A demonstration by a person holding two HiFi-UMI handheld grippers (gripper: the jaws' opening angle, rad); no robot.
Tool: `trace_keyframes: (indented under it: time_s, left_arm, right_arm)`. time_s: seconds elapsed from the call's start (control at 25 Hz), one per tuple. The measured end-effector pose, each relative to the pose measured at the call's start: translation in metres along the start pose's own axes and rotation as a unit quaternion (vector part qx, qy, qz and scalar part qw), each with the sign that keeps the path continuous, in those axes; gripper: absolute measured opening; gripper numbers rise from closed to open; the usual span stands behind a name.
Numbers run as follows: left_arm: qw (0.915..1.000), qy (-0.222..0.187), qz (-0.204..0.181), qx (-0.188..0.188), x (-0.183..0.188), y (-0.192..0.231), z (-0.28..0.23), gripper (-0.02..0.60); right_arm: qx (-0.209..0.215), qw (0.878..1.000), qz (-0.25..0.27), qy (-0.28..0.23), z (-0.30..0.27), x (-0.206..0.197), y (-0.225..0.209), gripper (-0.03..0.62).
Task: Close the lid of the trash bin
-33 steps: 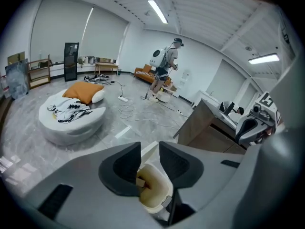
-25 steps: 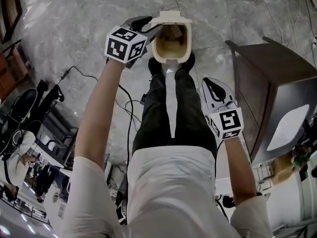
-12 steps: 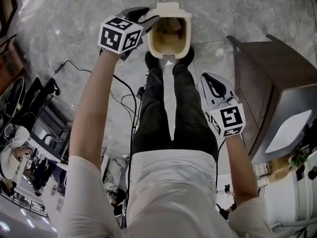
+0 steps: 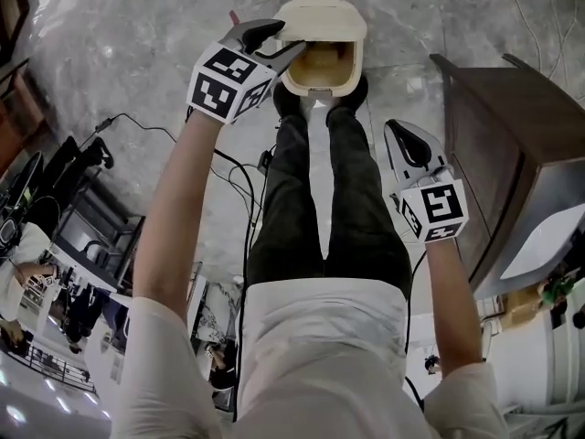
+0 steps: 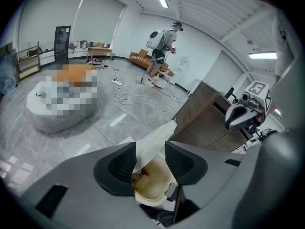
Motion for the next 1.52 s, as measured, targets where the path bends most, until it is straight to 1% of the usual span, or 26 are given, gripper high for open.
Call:
trace_keyframes:
  time_s: [0.16,0.36,0.68,0.88,1.12,1.28,1.52]
  left_arm:
    - [0.9998,-0.006,-0.014,-0.009,-0.013,-0.013,0.004,0.198]
    - [0.9995,-0.022,-0.022,-0.006,-0.022,-0.026,0.006,0.198]
    - [0.999,-0.013,-0.031,-0.029,-0.052,-0.049,0.005,0.198]
    - [0.9984,0.001,-0.042,-0.038,-0.073,-0.058,0.002,0.198]
    - [0.9953,0.032,-0.072,-0.056,-0.106,-0.074,-0.009,0.198]
    - [0.9933,0.059,-0.072,-0.068,-0.13,-0.08,-0.021,0.198]
    - [0.9891,0.086,-0.089,-0.078,-0.153,-0.084,-0.037,0.198]
  right_arm:
    - [0.002,1.0,-0.009,0.0,-0.012,-0.008,0.005,0.032]
    - [0.007,1.0,-0.018,0.003,-0.026,-0.022,0.011,0.032]
    - [0.017,0.999,-0.028,0.007,-0.048,-0.041,0.021,0.032]
    - [0.018,0.999,-0.03,0.011,-0.06,-0.05,0.021,0.032]
    - [0.012,0.999,-0.037,0.013,-0.068,-0.061,0.014,0.032]
    - [0.012,0.999,-0.045,0.014,-0.075,-0.068,0.014,0.032]
    - [0.017,0.999,-0.048,0.019,-0.084,-0.076,0.014,0.032]
Point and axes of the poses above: the fingertips, and each gripper's own axes: z backward along the fingers, y to its left, x out of its top, the point moved 1 cm from there along z, backward along the fingers, and after that the axes turned 10 degrees about x, right-handed, at the moved point
